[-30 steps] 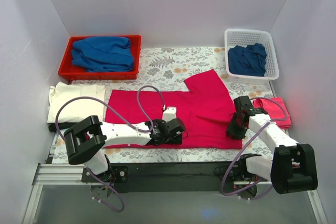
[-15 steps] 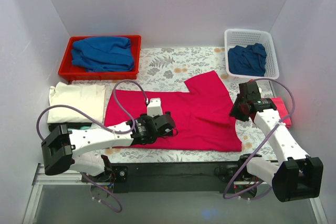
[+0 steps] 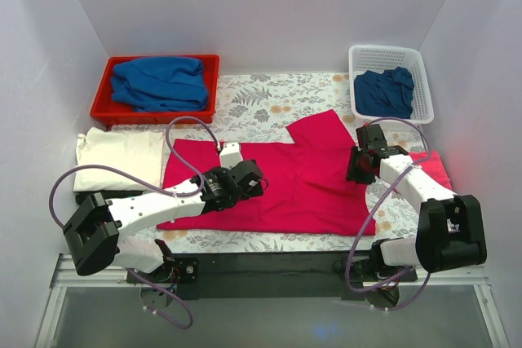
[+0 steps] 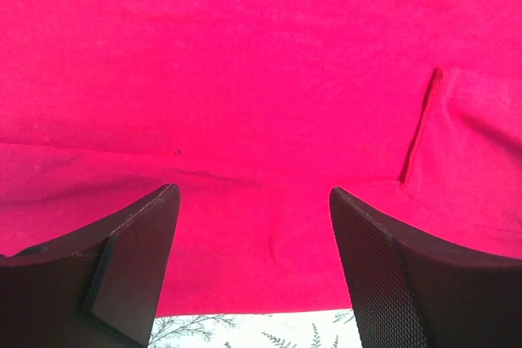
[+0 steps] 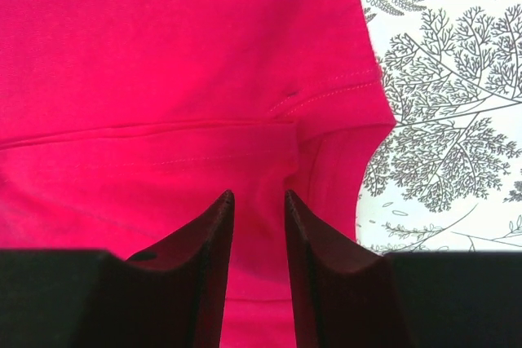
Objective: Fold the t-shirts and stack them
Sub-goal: Fold the flattened tshirt in 1/3 of the way
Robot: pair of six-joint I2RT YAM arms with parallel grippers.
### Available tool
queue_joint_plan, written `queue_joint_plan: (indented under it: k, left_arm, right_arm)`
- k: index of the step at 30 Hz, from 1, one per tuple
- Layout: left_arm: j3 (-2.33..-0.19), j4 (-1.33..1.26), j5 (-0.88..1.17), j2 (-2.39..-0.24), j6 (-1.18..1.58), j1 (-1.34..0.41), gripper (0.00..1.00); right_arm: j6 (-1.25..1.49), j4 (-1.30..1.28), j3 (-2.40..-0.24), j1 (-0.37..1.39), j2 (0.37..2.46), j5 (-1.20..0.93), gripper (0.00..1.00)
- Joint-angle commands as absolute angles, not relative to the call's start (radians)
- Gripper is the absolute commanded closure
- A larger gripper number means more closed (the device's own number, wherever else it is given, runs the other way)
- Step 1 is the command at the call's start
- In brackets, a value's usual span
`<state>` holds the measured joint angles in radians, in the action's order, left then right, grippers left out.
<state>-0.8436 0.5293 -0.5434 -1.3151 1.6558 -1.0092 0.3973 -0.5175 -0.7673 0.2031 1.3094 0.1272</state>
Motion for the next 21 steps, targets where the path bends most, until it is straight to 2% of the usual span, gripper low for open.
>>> queue_joint_plan:
  k: [1, 12, 14, 15, 17, 21]
  left_arm:
    - [-0.819, 0.494, -0.508, -1.304, 1.632, -0.991, 0.27]
    - [-0.798, 0.477, -0.483, -1.282, 1.612, -0.956, 0.27]
    - [-0.801, 0.476, -0.482, -1.284, 1.611, -0.954, 0.27]
    - [-0.801, 0.476, -0.482, -1.284, 1.609, -0.953, 0.27]
    - [-0.802, 0.476, -0.482, -1.284, 1.608, -0.953, 0.27]
    - [-0.818, 0.483, -0.483, -1.285, 1.601, -0.950, 0.27]
  right_arm:
    - [0.368, -0.463, -0.773, 0.204, 1.353, 0.163, 0.62]
    - [0.408, -0.460, -0.718, 0.204, 1.391, 0.071, 0.62]
    - [0.411, -0.463, -0.710, 0.204, 1.384, 0.055, 0.68]
    - [0.411, -0.463, -0.710, 0.204, 1.381, 0.055, 0.83]
    - [0.411, -0.465, -0.713, 0.204, 1.364, 0.057, 0.99]
    - [0.408, -0.488, -0.745, 0.202, 1.330, 0.078, 0.99]
